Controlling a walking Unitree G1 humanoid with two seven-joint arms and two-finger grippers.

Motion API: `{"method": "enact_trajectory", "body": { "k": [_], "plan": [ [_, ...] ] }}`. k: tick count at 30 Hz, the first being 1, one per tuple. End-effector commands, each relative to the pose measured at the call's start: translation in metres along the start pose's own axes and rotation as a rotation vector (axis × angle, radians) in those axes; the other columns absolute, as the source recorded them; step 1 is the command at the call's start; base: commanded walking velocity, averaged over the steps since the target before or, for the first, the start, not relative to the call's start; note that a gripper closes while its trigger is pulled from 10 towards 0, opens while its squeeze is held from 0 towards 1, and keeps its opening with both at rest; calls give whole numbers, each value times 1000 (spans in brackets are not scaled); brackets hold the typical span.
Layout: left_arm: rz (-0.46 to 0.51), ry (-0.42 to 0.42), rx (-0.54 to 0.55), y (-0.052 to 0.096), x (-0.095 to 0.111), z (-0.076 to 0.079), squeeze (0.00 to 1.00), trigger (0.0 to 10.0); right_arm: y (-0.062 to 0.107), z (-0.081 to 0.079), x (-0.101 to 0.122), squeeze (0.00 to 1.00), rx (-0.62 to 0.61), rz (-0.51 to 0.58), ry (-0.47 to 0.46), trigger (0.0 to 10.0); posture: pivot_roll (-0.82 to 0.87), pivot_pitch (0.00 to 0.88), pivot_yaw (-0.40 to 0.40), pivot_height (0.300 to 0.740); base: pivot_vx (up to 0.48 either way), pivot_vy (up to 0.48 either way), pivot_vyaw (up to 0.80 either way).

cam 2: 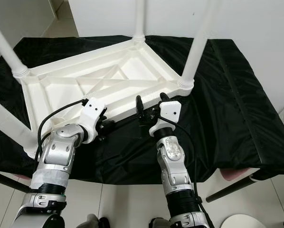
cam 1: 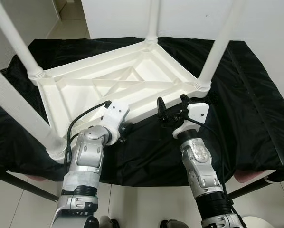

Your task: Building children table

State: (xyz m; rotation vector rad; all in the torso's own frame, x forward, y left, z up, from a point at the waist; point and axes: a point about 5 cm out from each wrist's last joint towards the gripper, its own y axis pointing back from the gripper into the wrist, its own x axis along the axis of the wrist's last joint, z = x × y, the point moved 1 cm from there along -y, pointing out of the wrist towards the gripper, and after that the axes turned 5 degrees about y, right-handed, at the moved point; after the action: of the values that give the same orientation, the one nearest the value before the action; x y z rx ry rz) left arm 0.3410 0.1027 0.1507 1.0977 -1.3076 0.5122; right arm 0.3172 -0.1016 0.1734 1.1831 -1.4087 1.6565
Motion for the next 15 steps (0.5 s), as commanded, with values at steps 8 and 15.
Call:
{"method": "enact_trajectory", "body": {
  "k": [8,15],
  "plan": [
    [51,-63,348,3,6,-19,0,10000,-3,1,-1,0,-11,-9,7,10000,-118,116,71,740,0,0,0],
    [129,-67,283,3,15,-9,0,10000,-4,2,-1,0,-13,-9,8,10000,-117,115,71,740,0,0,0]
  ]
}}
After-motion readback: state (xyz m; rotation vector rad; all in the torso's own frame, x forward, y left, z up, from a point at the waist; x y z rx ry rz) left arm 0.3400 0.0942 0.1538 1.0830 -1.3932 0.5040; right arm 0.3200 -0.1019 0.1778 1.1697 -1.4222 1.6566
